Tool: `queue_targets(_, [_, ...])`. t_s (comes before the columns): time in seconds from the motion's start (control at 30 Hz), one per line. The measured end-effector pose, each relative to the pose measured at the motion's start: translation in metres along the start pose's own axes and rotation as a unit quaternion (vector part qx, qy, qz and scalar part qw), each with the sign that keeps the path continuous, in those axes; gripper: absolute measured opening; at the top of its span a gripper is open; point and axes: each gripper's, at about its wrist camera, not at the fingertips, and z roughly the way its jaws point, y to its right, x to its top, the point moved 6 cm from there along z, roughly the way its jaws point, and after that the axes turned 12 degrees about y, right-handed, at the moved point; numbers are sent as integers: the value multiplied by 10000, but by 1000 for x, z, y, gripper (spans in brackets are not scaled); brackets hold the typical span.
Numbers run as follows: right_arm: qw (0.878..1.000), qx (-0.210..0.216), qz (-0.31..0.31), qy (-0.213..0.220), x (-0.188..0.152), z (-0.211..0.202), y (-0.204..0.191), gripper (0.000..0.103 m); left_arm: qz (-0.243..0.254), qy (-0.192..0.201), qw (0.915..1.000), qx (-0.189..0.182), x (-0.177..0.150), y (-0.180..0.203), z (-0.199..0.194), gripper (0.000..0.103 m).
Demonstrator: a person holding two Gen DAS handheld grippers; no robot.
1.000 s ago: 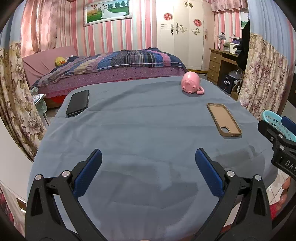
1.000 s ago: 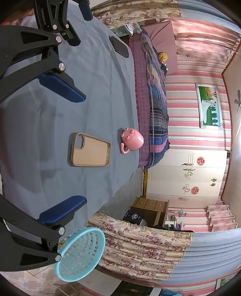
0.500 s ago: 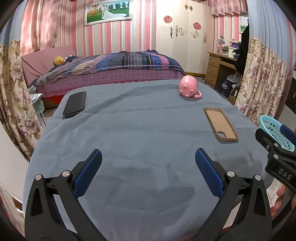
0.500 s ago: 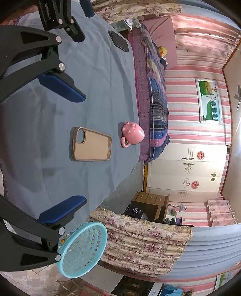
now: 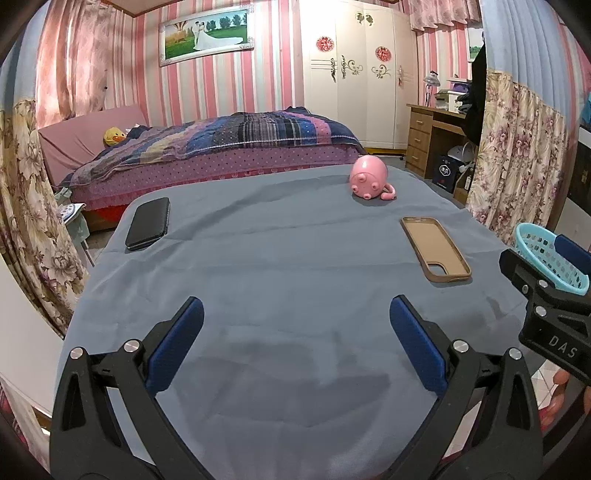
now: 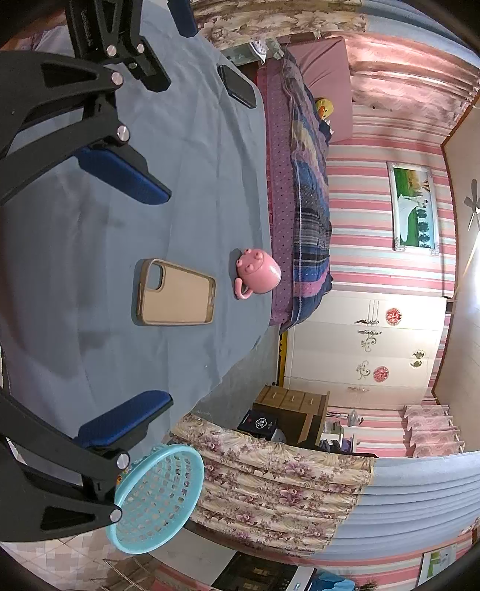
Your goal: Collect trash
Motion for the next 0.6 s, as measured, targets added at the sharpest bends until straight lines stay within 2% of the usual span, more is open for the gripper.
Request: queue_targets(0.6, [10000,-35,-52,30,0,0,2,98,20,61,10000,-37,0,-1,-2,97])
